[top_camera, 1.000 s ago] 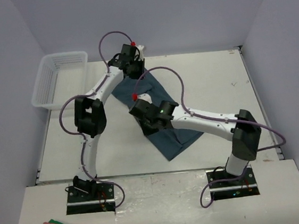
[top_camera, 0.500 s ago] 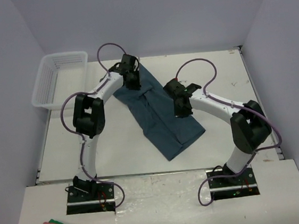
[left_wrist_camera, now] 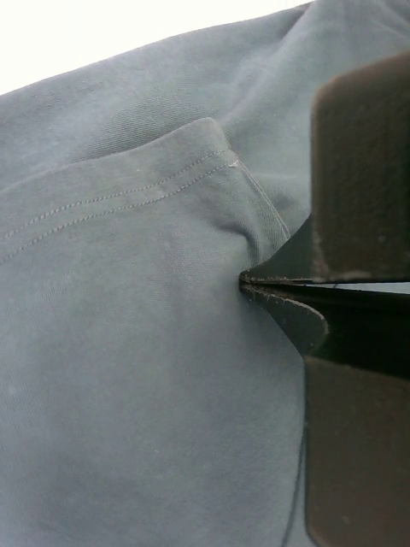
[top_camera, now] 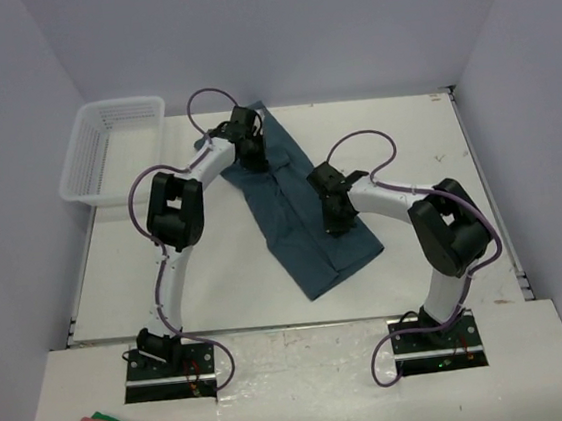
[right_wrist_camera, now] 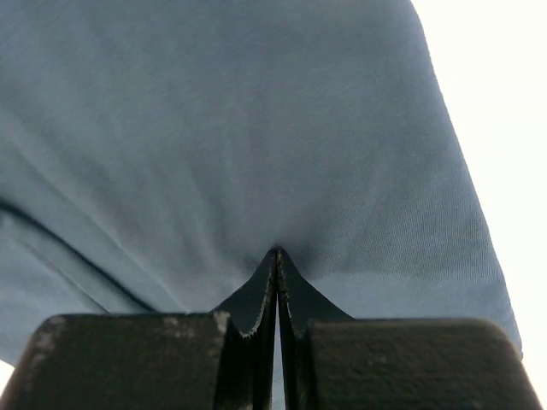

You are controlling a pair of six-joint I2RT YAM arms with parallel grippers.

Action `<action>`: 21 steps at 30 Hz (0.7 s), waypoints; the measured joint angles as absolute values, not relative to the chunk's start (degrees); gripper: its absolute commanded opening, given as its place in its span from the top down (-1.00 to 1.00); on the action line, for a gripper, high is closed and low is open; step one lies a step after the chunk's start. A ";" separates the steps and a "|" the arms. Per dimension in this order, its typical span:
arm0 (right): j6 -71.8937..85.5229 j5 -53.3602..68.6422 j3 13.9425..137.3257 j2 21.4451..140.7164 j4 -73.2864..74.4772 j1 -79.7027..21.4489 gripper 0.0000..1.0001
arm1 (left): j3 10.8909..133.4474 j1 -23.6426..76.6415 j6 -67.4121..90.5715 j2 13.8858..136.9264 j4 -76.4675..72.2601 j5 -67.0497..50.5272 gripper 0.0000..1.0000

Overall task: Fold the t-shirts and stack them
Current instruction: Rotate the tshirt 90 degrees

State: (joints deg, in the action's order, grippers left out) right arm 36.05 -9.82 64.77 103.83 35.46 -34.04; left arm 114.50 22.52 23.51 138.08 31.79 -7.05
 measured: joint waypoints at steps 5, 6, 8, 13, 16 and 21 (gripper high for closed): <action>36.71 -9.47 62.19 102.56 31.44 -35.68 1.00 | 118.43 22.50 23.44 140.88 30.55 -9.02 1.00; 37.08 -9.47 61.98 102.59 30.63 -36.53 1.00 | 119.17 22.50 23.40 141.40 30.57 -9.50 1.00; 38.00 -9.41 62.06 102.87 29.12 -39.05 1.00 | 121.86 22.39 23.07 143.04 30.79 -10.28 1.00; 40.99 -7.88 66.94 106.69 27.40 -48.42 1.00 | 125.27 22.13 21.15 145.18 30.92 -12.47 1.00; 42.44 -6.85 70.30 109.16 27.44 -52.62 1.00 | 125.03 22.13 19.75 144.94 30.87 -12.27 1.00; 43.77 -7.03 71.35 109.25 30.35 -53.95 1.00 | 118.13 22.20 18.17 139.79 30.96 -8.91 1.00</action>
State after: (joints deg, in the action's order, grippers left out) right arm 43.77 -7.03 71.35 109.25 30.35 -53.95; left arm 118.13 22.20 18.17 139.79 30.96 -8.91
